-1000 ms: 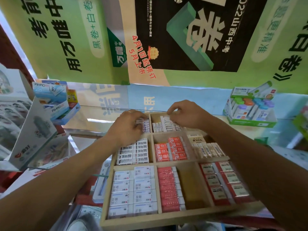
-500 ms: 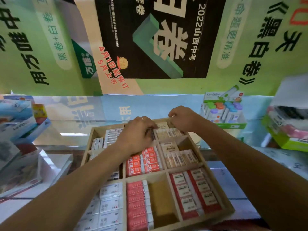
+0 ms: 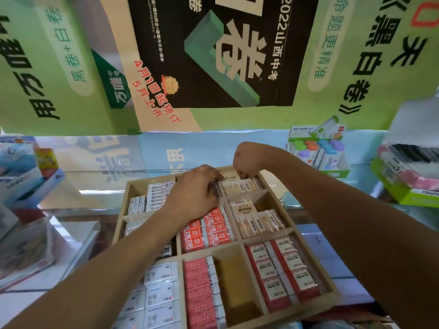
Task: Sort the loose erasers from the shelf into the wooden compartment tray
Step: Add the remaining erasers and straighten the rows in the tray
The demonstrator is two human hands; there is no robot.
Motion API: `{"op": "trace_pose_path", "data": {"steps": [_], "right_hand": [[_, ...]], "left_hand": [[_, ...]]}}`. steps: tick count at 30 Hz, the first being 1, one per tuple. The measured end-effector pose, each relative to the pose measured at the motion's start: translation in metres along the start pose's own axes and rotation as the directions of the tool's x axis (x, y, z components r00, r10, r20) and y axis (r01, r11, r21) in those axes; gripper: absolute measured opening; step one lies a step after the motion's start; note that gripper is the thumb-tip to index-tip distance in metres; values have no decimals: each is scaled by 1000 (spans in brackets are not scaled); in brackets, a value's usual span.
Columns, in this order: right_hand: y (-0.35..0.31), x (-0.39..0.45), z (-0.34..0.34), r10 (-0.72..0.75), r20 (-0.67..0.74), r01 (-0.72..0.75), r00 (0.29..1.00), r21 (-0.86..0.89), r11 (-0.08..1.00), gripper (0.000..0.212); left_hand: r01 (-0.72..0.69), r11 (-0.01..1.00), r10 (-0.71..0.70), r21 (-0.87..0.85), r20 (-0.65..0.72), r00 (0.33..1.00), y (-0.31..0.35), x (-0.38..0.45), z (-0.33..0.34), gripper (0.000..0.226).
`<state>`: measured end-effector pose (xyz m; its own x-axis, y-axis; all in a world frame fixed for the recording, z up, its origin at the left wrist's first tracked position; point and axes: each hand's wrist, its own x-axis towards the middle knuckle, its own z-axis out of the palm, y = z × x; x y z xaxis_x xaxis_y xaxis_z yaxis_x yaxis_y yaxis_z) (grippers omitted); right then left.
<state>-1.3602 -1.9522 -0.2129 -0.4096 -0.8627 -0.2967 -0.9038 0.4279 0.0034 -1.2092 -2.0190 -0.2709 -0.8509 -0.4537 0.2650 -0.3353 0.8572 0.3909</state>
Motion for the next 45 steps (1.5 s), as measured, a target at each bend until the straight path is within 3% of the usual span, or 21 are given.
{"op": "trace_pose_path", "data": {"steps": [1, 2, 5, 10, 13, 16, 18, 25, 29, 36, 41, 45], "right_hand": [[-2, 2, 3, -6, -22, 7, 1000, 68, 998, 17], [-6, 1, 0, 76, -17, -74, 997, 71, 995, 19], [-3, 10, 8, 22, -22, -25, 1000, -104, 994, 14], [13, 4, 14, 22, -58, -36, 998, -240, 970, 20], [17, -6, 16, 8, -12, -9, 1000, -148, 989, 27], [28, -14, 13, -24, -26, 26, 999, 104, 994, 28], [34, -19, 12, -47, -30, 51, 998, 143, 988, 32], [33, -8, 3, -116, 178, 139, 977, -127, 982, 41], [28, 3, -6, -97, 263, 141, 960, -152, 978, 52], [44, 3, -5, -157, 152, 155, 976, 27, 988, 35], [50, 0, 0, -169, 133, 137, 977, 221, 966, 40], [53, -2, 6, -194, 121, 163, 974, 229, 960, 41]], "left_hand": [[4, 1000, -4, 1, 7, 1000, 0, -1, 0, 46], [4, 1000, -4, 0, 10, 1000, -1, -1, 0, 45], [-5, 1000, 6, -15, 17, 1000, -3, -2, 1, 48], [-16, 999, 16, -40, 3, 1000, -7, 1, 3, 41], [-25, 998, 26, -49, 3, 1000, -7, 1, 4, 39], [-26, 999, 27, -47, 0, 1000, -7, 2, 4, 38], [-22, 999, 22, -41, 1, 1000, -6, 2, 4, 38], [-21, 999, 21, -29, -6, 1000, -6, 2, 5, 36], [-38, 999, 37, -30, -11, 999, -9, 2, 6, 35], [-43, 998, 42, -41, -24, 999, -10, 2, 8, 37], [-45, 998, 43, -54, -37, 998, -10, 2, 9, 36], [-34, 998, 32, -51, -37, 999, -9, 3, 9, 35]]}}
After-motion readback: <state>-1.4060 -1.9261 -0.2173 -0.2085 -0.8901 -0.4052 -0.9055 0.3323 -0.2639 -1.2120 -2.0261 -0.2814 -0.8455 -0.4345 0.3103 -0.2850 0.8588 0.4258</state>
